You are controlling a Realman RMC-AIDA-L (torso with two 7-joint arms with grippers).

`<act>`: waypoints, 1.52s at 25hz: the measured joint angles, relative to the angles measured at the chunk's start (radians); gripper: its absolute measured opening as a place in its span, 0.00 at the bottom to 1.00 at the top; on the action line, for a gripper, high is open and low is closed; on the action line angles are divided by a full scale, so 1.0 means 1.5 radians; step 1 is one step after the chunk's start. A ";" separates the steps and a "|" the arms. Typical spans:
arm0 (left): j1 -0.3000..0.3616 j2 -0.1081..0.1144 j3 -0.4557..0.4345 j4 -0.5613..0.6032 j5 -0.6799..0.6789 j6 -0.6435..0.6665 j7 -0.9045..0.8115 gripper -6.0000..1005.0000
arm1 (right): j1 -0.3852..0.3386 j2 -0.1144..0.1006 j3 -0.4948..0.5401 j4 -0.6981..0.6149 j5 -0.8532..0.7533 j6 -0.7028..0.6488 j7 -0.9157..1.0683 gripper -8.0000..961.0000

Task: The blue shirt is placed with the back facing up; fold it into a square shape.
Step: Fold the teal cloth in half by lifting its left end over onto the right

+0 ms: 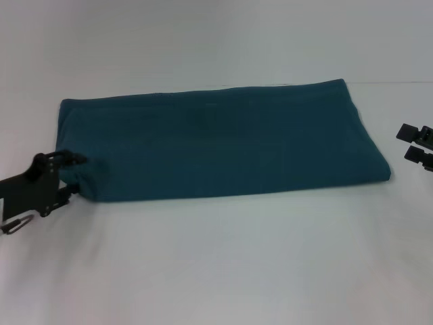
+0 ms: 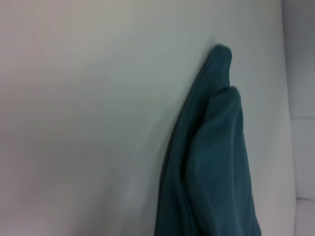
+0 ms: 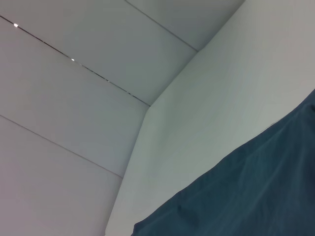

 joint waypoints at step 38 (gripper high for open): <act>-0.004 0.002 0.014 -0.020 -0.007 -0.055 0.033 0.59 | -0.001 -0.002 0.005 0.007 0.000 0.011 -0.002 0.98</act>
